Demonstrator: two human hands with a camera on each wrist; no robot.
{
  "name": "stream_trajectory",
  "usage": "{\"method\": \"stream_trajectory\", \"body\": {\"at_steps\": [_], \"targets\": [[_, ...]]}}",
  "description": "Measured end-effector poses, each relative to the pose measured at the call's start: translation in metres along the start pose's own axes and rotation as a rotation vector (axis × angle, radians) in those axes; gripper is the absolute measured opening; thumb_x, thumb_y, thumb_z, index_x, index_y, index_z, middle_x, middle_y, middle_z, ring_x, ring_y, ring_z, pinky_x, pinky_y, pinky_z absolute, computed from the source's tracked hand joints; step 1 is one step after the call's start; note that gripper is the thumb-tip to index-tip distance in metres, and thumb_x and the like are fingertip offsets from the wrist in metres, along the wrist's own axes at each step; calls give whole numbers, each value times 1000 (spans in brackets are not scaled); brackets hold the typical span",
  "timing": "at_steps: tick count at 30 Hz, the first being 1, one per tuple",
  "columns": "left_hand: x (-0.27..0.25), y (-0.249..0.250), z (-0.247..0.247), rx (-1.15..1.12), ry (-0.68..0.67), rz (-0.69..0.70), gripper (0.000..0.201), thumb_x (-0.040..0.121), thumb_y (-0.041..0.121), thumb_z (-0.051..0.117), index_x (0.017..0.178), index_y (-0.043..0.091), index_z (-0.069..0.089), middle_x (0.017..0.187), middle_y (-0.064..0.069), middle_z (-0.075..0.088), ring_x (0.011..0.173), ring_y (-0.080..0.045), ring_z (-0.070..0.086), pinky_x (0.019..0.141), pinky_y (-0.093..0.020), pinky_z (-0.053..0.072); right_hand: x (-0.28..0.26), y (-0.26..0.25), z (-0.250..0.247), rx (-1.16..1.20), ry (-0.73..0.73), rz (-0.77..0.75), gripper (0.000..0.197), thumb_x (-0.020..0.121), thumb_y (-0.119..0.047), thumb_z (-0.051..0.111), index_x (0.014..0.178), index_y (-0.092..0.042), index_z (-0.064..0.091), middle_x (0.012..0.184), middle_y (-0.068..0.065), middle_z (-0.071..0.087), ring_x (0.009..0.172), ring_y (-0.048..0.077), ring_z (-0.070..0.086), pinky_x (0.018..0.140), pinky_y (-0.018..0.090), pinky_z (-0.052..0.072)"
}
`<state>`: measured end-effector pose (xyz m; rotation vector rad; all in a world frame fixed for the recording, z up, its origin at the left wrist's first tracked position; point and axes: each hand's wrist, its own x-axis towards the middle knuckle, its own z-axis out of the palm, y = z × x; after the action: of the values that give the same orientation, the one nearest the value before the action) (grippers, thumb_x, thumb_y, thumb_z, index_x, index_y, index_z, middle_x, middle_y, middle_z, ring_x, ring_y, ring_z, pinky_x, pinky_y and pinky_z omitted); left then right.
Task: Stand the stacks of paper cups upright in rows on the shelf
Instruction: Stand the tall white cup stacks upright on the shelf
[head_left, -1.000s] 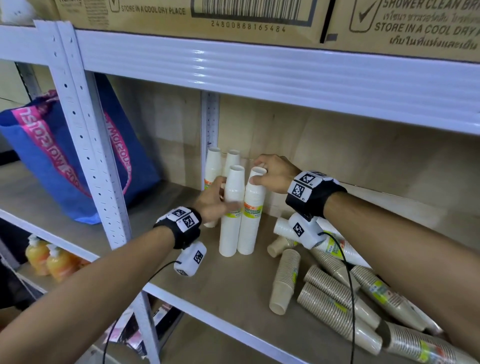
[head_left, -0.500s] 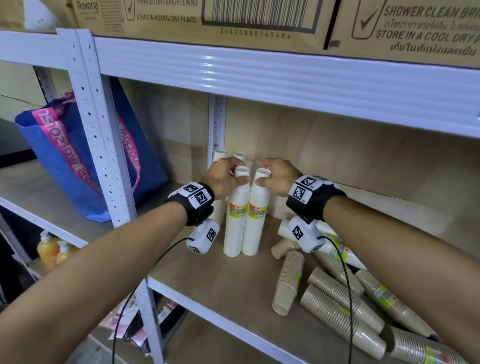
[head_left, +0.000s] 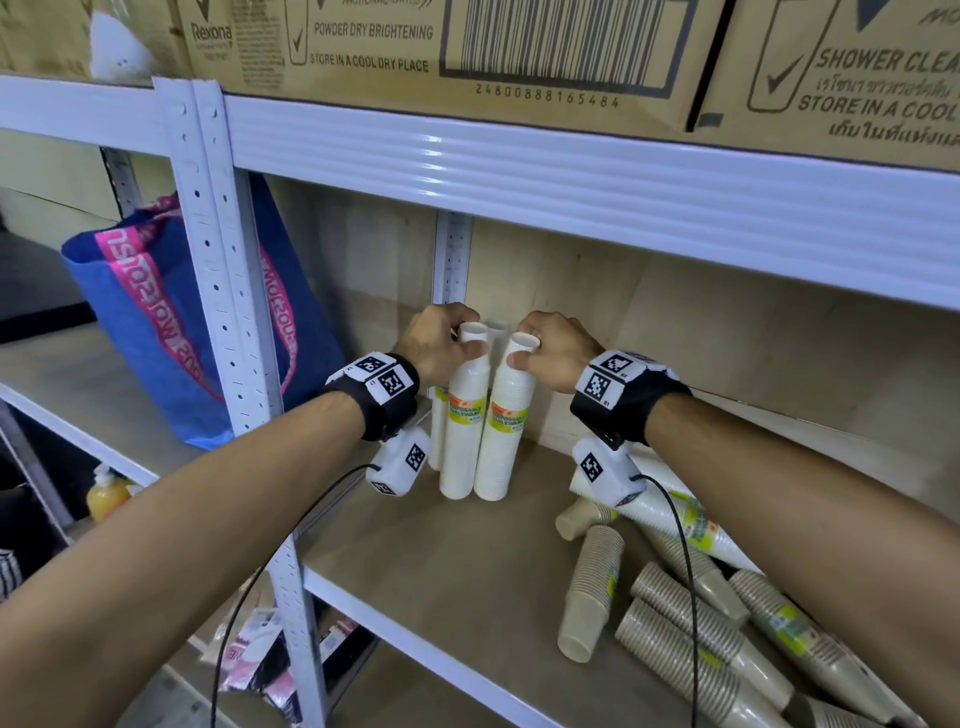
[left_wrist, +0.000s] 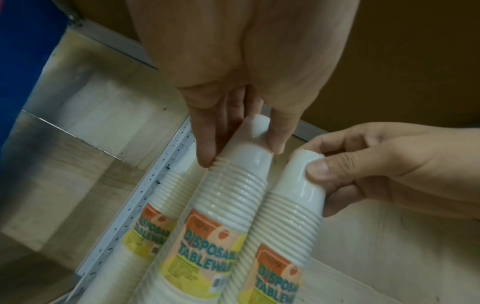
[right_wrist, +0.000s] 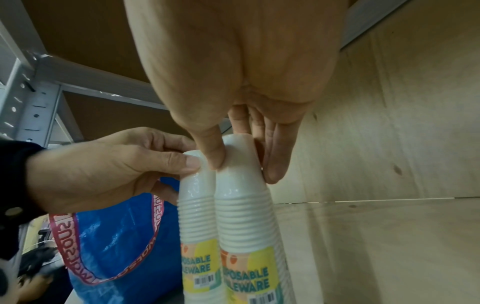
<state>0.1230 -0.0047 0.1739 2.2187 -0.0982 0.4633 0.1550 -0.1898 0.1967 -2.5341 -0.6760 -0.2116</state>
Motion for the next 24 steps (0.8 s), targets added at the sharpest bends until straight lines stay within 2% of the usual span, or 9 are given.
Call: {"method": "stream_trajectory", "body": {"at_steps": [3, 7, 12, 15, 20, 24], "targets": [[4, -7, -8, 4, 13, 2, 16, 82, 20, 72, 95, 25, 66, 100, 0, 70, 95, -22, 66, 86, -38, 57, 8, -4, 6, 0, 2, 0, 27, 82, -26, 69, 106, -16, 60, 105, 4, 63, 94, 23, 60, 76, 32, 48], [8, -16, -14, -20, 15, -9, 15, 85, 16, 71, 96, 22, 64, 100, -1, 68, 94, -22, 65, 86, -35, 55, 19, -8, 16, 4, -1, 0, 33, 81, -30, 69, 111, -17, 60, 107, 5, 63, 96, 24, 60, 79, 31, 49], [8, -25, -19, 0, 16, 26, 15, 87, 12, 69, 102, 16, 67, 97, 9, 63, 95, -17, 62, 84, -30, 52, 28, -13, 29, 6, -29, -7, 33, 81, -29, 69, 110, -16, 60, 112, 4, 64, 99, 25, 61, 83, 34, 51], [8, -29, -18, -64, -16, 12, 14, 87, 5, 67, 98, 13, 66, 90, 16, 62, 91, -14, 60, 83, -25, 49, 31, -13, 36, 2, -31, -11, 30, 82, -28, 69, 107, -15, 60, 107, 7, 65, 97, 26, 61, 77, 31, 48], [9, -34, -14, -59, -2, 21, 15, 88, 6, 67, 102, 6, 67, 98, 4, 64, 90, -17, 61, 81, -26, 49, 32, -11, 41, 11, -28, -6, 32, 82, -28, 69, 110, -15, 60, 107, 7, 66, 96, 26, 62, 77, 30, 48], [13, -38, -16, -62, -20, -5, 18, 85, 7, 71, 101, 12, 66, 101, 0, 67, 96, -21, 63, 91, -36, 53, 31, -12, 39, 8, -25, -12, 28, 82, -29, 68, 107, -17, 60, 102, 4, 66, 93, 25, 62, 74, 30, 46]]}}
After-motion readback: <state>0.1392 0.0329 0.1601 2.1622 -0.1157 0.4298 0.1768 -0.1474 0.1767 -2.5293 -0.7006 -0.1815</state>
